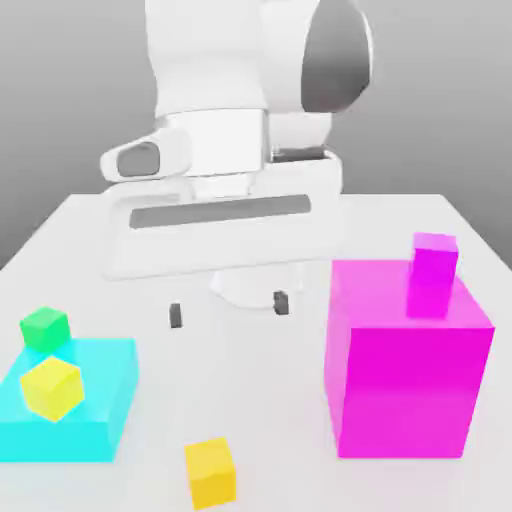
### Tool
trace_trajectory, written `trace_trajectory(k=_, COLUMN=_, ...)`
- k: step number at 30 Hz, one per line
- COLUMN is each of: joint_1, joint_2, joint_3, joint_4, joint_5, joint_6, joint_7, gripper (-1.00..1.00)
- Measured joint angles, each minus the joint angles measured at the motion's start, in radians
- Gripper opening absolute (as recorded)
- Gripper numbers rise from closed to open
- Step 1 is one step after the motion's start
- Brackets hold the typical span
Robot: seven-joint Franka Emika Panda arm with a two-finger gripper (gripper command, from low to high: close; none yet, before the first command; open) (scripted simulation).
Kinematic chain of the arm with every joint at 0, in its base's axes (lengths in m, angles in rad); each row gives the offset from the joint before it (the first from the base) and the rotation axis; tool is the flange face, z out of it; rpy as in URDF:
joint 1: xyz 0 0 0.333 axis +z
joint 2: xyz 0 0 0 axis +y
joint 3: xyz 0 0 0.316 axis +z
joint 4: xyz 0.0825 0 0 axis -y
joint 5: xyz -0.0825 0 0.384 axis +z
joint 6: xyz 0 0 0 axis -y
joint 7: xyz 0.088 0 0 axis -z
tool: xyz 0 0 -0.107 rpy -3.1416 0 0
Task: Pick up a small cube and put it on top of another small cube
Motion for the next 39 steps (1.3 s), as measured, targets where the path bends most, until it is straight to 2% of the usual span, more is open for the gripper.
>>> trace_trajectory(k=7, joint_1=-0.021, joint_2=0.245, joint_3=-0.01, joint_4=-0.054, joint_5=-0.029, joint_6=0.113, joint_7=-0.081, gripper=0.0)
trace_trajectory(k=12, joint_1=-0.064, joint_2=0.426, joint_3=0.041, joint_4=-0.029, joint_5=0.021, joint_6=0.249, joint_7=-0.13, gripper=0.0)
trace_trajectory(k=13, joint_1=-0.073, joint_2=0.45, joint_3=0.051, joint_4=-0.025, joint_5=0.029, joint_6=0.268, joint_7=-0.137, gripper=-1.0)
trace_trajectory(k=20, joint_1=-0.073, joint_2=0.45, joint_3=0.052, joint_4=-0.025, joint_5=0.027, joint_6=0.266, joint_7=-0.135, gripper=-1.0)
trace_trajectory(k=26, joint_1=-0.05, joint_2=0.255, joint_3=-0.019, joint_4=-0.065, joint_5=-0.047, joint_6=0.113, joint_7=-0.07, gripper=-1.0)
trace_trajectory(k=29, joint_1=-0.113, joint_2=0.151, joint_3=-0.102, joint_4=-0.092, joint_5=-0.087, joint_6=0.04, joint_7=-0.004, gripper=-1.0)
trace_trajectory(k=32, joint_1=-0.234, joint_2=0.047, joint_3=-0.173, joint_4=-0.12, joint_5=-0.144, joint_6=-0.03, joint_7=0.077, gripper=-1.0)
trace_trajectory(k=39, joint_1=-0.482, joint_2=-0.184, joint_3=-0.262, joint_4=-0.189, joint_5=-0.278, joint_6=-0.181, joint_7=0.268, gripper=-1.0)
